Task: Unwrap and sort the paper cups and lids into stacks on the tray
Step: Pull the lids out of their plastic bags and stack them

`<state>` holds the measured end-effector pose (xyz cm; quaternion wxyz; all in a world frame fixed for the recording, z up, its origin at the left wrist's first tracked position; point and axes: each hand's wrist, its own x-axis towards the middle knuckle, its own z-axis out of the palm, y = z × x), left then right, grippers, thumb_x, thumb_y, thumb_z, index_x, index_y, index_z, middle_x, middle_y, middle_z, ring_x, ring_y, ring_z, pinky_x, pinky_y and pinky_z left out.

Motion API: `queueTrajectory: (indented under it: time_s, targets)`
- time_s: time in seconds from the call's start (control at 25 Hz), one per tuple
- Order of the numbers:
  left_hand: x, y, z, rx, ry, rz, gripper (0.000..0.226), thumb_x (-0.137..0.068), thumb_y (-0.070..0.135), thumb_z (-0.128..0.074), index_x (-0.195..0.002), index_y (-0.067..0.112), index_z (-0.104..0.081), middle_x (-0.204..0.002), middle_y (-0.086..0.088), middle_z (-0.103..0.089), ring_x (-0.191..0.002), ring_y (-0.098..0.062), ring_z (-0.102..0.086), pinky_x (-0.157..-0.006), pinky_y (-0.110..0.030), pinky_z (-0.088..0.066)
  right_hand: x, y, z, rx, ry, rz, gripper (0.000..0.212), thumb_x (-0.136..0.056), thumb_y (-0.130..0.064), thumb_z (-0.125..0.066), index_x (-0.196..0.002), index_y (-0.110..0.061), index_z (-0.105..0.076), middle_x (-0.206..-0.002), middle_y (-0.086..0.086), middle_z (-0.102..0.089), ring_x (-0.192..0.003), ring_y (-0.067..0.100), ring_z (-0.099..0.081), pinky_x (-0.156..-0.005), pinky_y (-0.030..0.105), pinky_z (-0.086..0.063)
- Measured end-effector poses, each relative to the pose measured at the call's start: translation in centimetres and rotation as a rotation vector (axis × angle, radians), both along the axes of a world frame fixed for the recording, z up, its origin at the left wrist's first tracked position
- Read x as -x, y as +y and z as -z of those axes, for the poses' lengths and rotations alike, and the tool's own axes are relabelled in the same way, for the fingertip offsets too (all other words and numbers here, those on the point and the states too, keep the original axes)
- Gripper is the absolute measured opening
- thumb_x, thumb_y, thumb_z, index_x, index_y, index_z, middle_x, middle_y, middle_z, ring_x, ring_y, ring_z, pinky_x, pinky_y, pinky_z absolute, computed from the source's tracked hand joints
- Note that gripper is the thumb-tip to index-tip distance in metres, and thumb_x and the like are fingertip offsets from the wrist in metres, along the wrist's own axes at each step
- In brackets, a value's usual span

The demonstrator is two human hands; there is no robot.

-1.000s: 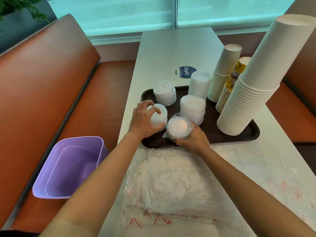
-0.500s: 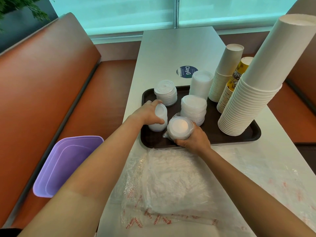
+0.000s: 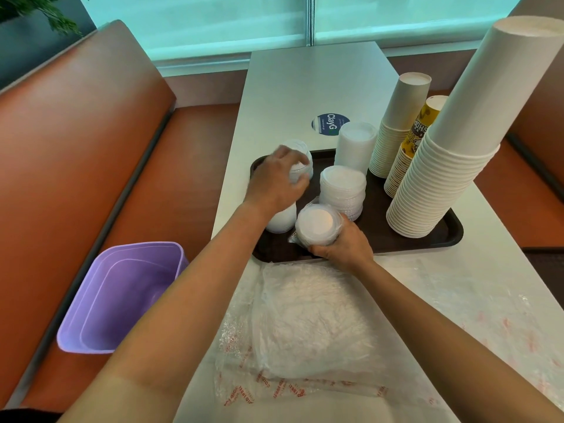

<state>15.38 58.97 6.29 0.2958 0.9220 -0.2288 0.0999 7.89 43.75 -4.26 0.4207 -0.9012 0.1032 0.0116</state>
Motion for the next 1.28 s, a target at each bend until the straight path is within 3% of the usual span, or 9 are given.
queueTrajectory:
  time_s: [0.08,0.16,0.28,0.44,0.52,0.68,0.88,1.28]
  targets:
    - [0.9,-1.5,0.0,-0.180,0.102,0.244,0.024,-0.087,0.018,-0.059,-0.110,0.015,-0.066,-0.108,-0.005,-0.062,-0.090,-0.017,-0.056,-0.085,-0.036,-0.047,0.1,-0.1,0.0,-0.014,0.003,0.002,0.088,-0.054,-0.039,-0.086,-0.132,-0.026,-0.045,-0.126,-0.001,-0.057,-0.117,0.022,-0.052,-0.096,0.042,-0.045]
    - [1.4,-2.6,1.0,-0.509,0.164,0.372,0.032,-0.088,0.024,-0.062,-0.120,0.021,-0.059,-0.120,-0.001,-0.056,-0.106,-0.019,-0.053,-0.088,-0.034,-0.044,0.2,-0.1,-0.2,-0.027,0.014,-0.017,0.092,-0.053,-0.042,-0.085,-0.133,-0.026,-0.043,-0.125,-0.002,-0.058,-0.116,0.021,-0.053,-0.095,0.043,-0.046]
    - [1.0,-3.3,2.2,-0.726,0.169,0.301,0.054,-0.086,0.037,-0.064,-0.134,0.024,-0.045,-0.134,0.001,-0.046,-0.120,-0.021,-0.045,-0.090,-0.035,-0.040,0.2,0.1,-0.3,-0.034,0.040,-0.039,0.094,-0.053,-0.046,-0.085,-0.135,-0.025,-0.043,-0.125,-0.001,-0.059,-0.115,0.020,-0.055,-0.096,0.043,-0.047]
    - [0.5,-4.4,2.3,-0.864,0.235,0.293,0.065,-0.082,0.044,-0.067,-0.136,0.018,-0.042,-0.134,-0.002,-0.047,-0.119,-0.021,-0.048,-0.090,-0.036,-0.043,-0.2,0.0,-0.7,0.017,0.086,-0.078,0.092,-0.044,-0.058,-0.078,-0.124,-0.019,-0.054,-0.116,0.001,-0.063,-0.107,0.021,-0.059,-0.091,0.043,-0.050]
    - [0.4,-5.1,2.0,-0.911,0.307,0.283,0.065,-0.079,0.043,-0.071,-0.132,0.015,-0.045,-0.128,-0.004,-0.052,-0.115,-0.021,-0.051,-0.089,-0.037,-0.045,-0.2,0.0,-0.8,0.027,0.117,-0.095,0.089,-0.046,-0.053,-0.082,-0.124,-0.018,-0.055,-0.116,0.002,-0.063,-0.107,0.022,-0.059,-0.092,0.043,-0.050]
    - [0.3,-6.2,1.0,-0.985,0.373,0.283,0.063,-0.076,0.041,-0.074,-0.127,0.014,-0.048,-0.119,-0.003,-0.057,-0.108,-0.022,-0.054,-0.087,-0.037,-0.047,-0.1,-0.2,-0.6,-0.007,0.125,-0.055,0.104,-0.032,-0.061,-0.075,-0.126,-0.022,-0.051,-0.119,-0.001,-0.061,-0.109,0.021,-0.057,-0.093,0.044,-0.049]
    - [0.2,-6.0,0.7,-0.940,0.360,0.301,0.067,-0.072,0.042,-0.078,-0.127,0.016,-0.050,-0.120,-0.005,-0.056,-0.110,-0.023,-0.051,-0.089,-0.037,-0.045,-0.3,-0.4,-0.6,-0.015,0.158,-0.082,0.101,-0.045,-0.045,-0.089,-0.131,-0.022,-0.042,-0.122,0.000,-0.057,-0.113,0.022,-0.053,-0.097,0.045,-0.046]
    - [-0.2,-4.5,0.4,-0.797,0.367,0.403,0.054,-0.077,0.026,-0.075,-0.125,0.028,-0.052,-0.124,-0.003,-0.052,-0.113,-0.022,-0.048,-0.091,-0.038,-0.044,-0.6,-0.8,-0.2,-0.076,0.116,-0.133,0.105,-0.054,-0.037,-0.090,-0.143,-0.025,-0.035,-0.136,-0.001,-0.051,-0.127,0.021,-0.046,-0.106,0.039,-0.037]
